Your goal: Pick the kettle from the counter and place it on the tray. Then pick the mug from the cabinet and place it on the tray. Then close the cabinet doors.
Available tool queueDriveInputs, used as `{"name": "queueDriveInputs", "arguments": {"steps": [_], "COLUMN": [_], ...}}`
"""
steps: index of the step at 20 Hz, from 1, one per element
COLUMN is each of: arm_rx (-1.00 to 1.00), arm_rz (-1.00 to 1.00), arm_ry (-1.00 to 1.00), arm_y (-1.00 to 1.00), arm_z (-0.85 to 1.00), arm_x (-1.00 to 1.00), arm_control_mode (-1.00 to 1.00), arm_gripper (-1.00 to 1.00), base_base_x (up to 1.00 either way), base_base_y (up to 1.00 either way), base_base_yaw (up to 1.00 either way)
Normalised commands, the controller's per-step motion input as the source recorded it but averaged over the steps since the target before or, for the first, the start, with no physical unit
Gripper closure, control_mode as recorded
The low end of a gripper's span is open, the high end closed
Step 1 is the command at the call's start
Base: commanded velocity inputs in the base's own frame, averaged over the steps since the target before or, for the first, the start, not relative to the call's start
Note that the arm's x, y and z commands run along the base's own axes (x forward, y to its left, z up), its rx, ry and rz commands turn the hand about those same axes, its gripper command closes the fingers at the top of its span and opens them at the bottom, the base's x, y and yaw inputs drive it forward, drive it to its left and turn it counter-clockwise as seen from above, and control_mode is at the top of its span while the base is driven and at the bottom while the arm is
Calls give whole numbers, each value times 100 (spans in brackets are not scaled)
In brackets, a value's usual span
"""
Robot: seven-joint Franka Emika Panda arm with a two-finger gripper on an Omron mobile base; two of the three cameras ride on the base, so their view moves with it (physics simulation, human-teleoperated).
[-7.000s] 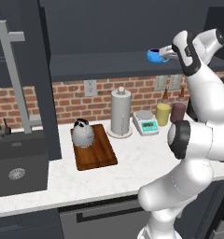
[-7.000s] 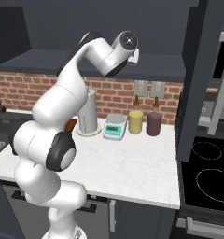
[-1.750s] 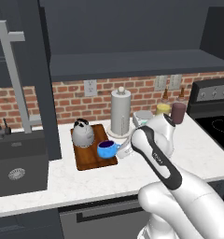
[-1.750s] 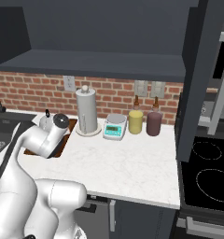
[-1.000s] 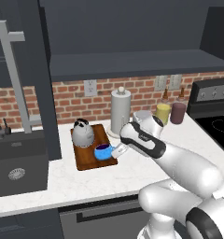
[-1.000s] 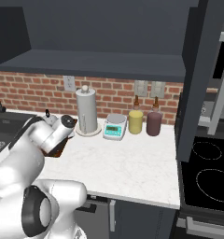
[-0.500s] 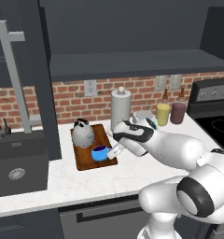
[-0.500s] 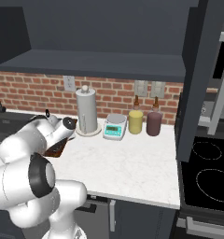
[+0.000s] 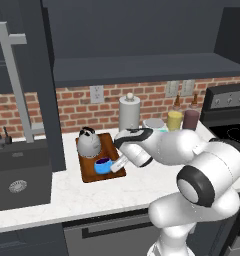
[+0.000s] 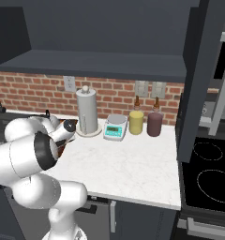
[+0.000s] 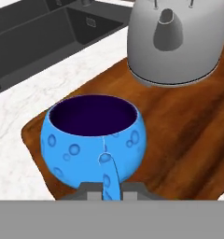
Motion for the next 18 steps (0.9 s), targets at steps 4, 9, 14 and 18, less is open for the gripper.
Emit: {"name": "queueDriveInputs", "arguments": {"steps": [4, 9, 14, 18], "arm_rx": [0, 0, 0, 0], "arm_rz": [1, 0, 1, 2], "arm_ry": [0, 0, 0, 0], "arm_y": [0, 0, 1, 5], "arm_z": [-12, -10, -18, -21], "arm_x": [24, 29, 22, 3], "arm_control_mode": [-100, -100, -100, -100], "arm_gripper": [100, 100, 100, 100], "base_base_x": [0, 0, 0, 0], "base_base_y": [0, 0, 0, 0], "base_base_yaw": [0, 0, 0, 0]}}
